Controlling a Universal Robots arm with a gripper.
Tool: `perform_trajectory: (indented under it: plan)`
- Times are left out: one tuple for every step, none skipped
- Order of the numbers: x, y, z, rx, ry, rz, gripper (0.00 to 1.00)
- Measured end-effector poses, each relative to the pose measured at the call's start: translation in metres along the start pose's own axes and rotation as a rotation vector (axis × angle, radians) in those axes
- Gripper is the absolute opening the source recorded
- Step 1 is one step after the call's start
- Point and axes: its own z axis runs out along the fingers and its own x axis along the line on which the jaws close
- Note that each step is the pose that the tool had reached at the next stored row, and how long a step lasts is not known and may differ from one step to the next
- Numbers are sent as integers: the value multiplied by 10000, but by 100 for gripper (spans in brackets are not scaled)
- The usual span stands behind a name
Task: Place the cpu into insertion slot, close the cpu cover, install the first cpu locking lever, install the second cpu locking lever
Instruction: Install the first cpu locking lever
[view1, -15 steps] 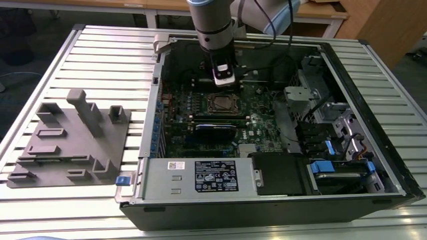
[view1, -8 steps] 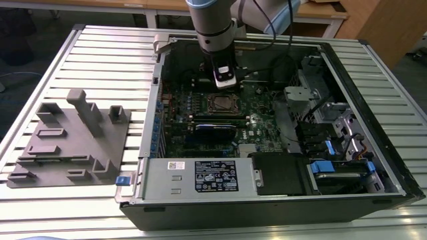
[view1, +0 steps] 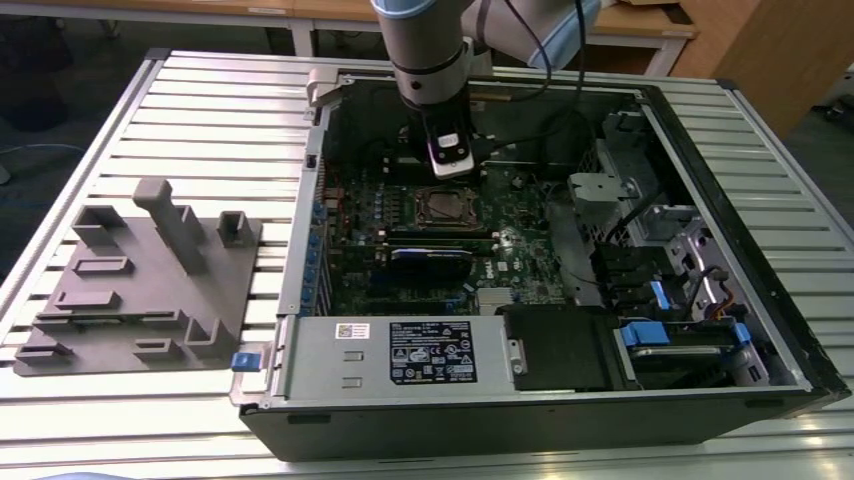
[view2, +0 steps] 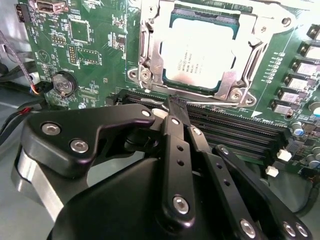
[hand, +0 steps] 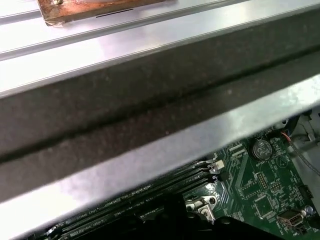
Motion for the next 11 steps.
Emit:
perform_trajectory:
  plan:
    - [2,5,2,2,-1,6,11]
    - [5,13,4,3,-3,13,11]
    - [7,21,7,4,-5,22,11]
    - [11,29,10,6,-8,33,11]
    - [14,38,12,8,-10,42,11]
    - [18,47,16,10,-12,53,11]
    - [21,54,18,11,-15,65,11]
    - [23,59,21,12,-17,75,11]
    - [23,62,24,14,-20,85,11]
    - [23,64,26,13,-22,91,11]
    - [23,64,26,14,-22,92,11]
